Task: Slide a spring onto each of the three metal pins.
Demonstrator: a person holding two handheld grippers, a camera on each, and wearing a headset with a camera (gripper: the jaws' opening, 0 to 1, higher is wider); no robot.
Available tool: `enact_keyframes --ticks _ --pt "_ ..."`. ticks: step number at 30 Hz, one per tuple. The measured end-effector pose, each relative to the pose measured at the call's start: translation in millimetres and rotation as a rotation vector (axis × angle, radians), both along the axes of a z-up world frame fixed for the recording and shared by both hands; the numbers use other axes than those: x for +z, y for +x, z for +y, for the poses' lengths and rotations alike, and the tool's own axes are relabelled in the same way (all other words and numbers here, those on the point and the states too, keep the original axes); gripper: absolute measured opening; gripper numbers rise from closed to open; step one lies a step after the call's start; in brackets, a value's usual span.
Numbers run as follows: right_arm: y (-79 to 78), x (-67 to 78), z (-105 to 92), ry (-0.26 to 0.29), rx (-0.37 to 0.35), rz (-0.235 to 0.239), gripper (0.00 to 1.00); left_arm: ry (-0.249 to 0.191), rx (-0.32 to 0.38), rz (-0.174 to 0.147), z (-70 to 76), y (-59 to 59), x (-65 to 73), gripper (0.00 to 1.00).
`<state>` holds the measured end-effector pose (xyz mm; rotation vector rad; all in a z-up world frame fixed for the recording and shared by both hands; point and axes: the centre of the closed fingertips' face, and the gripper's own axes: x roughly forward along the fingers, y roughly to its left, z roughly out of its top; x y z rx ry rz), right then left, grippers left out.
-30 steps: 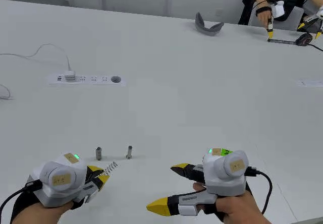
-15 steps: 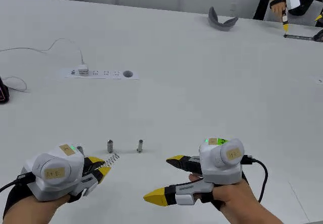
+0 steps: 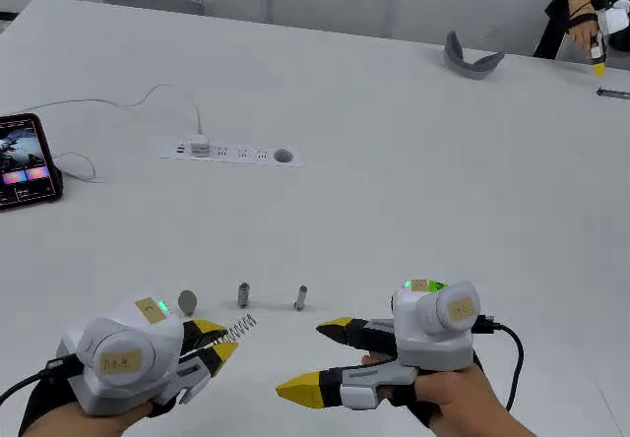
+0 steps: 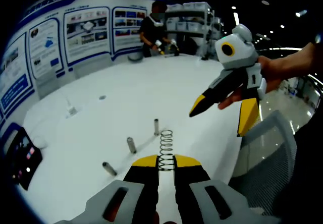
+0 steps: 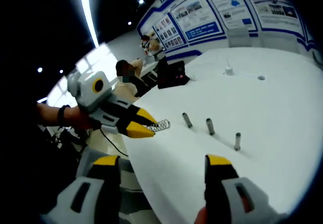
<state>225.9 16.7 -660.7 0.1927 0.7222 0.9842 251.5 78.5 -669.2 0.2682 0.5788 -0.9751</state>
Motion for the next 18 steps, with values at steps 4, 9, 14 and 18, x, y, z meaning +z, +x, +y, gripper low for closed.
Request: enact_keyframes --ticks 4,9,14,18 --pt "4.7 5.9 9.1 0.062 -0.001 0.012 0.63 0.011 -0.005 -0.005 2.6 -5.2 1.3 0.10" --pt "8.9 7.9 16.2 0.096 0.002 0.024 0.59 0.016 -0.008 -0.007 6.2 -9.9 3.6 0.10" --pt "11.5 10.1 23.2 0.124 0.014 0.040 0.54 0.018 0.002 -0.021 11.5 -9.4 8.9 0.10" --pt "13.4 15.2 29.3 0.156 0.018 0.059 0.49 0.012 0.006 -0.029 14.6 -9.0 14.2 0.10"
